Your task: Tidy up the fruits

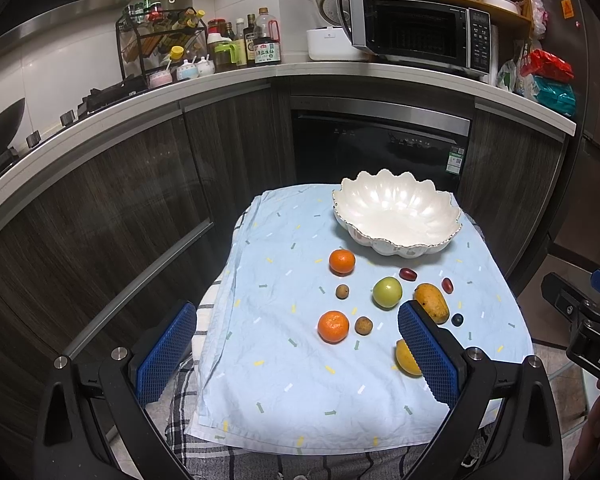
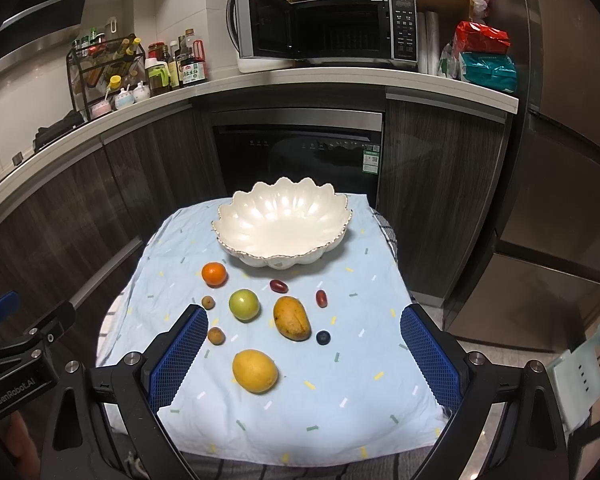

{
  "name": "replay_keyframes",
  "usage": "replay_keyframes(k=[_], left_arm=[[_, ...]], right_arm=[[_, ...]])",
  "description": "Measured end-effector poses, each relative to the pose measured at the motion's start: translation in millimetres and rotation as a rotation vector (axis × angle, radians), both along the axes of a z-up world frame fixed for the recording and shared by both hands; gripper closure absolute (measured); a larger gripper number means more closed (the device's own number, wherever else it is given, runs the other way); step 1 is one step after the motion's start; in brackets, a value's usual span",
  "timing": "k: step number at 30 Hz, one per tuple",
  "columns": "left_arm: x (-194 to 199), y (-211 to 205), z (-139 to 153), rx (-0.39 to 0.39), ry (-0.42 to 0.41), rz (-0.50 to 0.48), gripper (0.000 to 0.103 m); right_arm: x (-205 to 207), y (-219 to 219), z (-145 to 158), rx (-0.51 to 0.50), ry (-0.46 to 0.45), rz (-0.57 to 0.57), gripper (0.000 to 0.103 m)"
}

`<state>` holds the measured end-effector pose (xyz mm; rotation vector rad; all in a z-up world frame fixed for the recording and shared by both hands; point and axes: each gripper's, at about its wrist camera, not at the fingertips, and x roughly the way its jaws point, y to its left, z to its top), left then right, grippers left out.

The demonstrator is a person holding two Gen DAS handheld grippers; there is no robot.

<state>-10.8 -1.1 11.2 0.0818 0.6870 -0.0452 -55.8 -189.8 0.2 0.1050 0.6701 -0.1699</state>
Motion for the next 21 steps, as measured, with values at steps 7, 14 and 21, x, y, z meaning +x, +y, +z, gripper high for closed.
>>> replay_keyframes(k=[7,14,21], left_arm=[[0.3,-0.1,-0.5,0.001,-0.001,0.0,0.0],[1.8,-4.7,1.1,0.011,0.004,-0.01,0.0],[16.0,-6.0,-4.3,0.028,0.009,-0.017,0.0]], right_arm=[[-0.4,-2.1,-0.2,0.0,-0.001,-0.001,0.005],[7.1,-10.2,-3.6,0.003,0.007,-0.007,0.005],[16.3,-11.0,-8.4,0.002,0.02,-0.006,0.005]])
